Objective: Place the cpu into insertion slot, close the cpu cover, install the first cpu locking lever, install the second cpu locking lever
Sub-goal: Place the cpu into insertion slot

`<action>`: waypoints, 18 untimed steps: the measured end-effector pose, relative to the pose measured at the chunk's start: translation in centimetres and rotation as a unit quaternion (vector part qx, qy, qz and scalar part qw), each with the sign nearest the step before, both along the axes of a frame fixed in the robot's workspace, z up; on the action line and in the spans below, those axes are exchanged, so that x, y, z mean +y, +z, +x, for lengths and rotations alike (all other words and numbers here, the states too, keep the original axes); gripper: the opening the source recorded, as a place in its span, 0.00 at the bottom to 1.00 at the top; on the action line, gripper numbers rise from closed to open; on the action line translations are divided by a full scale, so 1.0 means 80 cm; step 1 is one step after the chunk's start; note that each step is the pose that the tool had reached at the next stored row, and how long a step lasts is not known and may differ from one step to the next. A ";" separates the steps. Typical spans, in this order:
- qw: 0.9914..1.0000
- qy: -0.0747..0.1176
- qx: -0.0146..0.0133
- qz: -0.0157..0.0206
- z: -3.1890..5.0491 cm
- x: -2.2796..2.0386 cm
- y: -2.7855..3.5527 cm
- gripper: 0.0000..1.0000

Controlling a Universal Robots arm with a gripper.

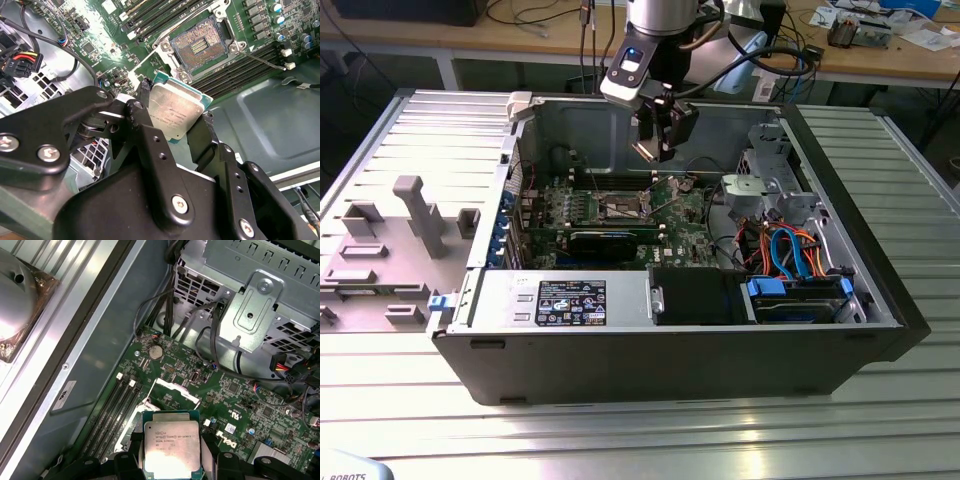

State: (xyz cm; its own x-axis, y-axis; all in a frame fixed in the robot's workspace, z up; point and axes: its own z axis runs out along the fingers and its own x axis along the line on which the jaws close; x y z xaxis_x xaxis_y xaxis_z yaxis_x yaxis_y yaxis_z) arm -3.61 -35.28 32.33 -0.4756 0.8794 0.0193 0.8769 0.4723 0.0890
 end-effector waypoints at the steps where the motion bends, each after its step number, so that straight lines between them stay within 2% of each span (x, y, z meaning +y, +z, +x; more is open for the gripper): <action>1: 1.000 0.000 0.000 0.000 0.000 0.0000 0.0000 0.54; 18: 1.000 -0.006 0.000 0.000 0.000 0.0000 -0.0007 0.54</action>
